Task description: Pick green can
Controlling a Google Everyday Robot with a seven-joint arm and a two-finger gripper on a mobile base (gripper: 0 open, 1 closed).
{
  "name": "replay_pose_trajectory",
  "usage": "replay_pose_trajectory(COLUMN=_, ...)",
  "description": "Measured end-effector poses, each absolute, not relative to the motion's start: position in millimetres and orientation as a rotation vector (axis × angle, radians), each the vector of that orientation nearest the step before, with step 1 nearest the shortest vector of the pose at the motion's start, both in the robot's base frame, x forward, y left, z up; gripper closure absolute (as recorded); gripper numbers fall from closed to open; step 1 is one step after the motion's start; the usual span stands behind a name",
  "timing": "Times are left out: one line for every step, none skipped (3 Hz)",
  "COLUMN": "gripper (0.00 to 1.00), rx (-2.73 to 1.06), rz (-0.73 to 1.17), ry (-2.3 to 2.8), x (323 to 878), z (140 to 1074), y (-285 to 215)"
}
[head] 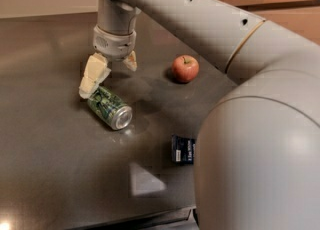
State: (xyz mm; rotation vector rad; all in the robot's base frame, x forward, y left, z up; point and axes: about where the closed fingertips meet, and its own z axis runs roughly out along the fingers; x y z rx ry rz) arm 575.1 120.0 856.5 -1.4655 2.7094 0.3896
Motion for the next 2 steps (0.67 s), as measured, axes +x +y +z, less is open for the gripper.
replay_pose_trajectory(gripper=0.00, rx=-1.469, rz=0.371, ry=2.773, x=570, z=847, y=136)
replay_pose_trajectory(gripper=0.00, rx=-1.463, rz=0.284, ry=2.845, x=563, z=839, y=148)
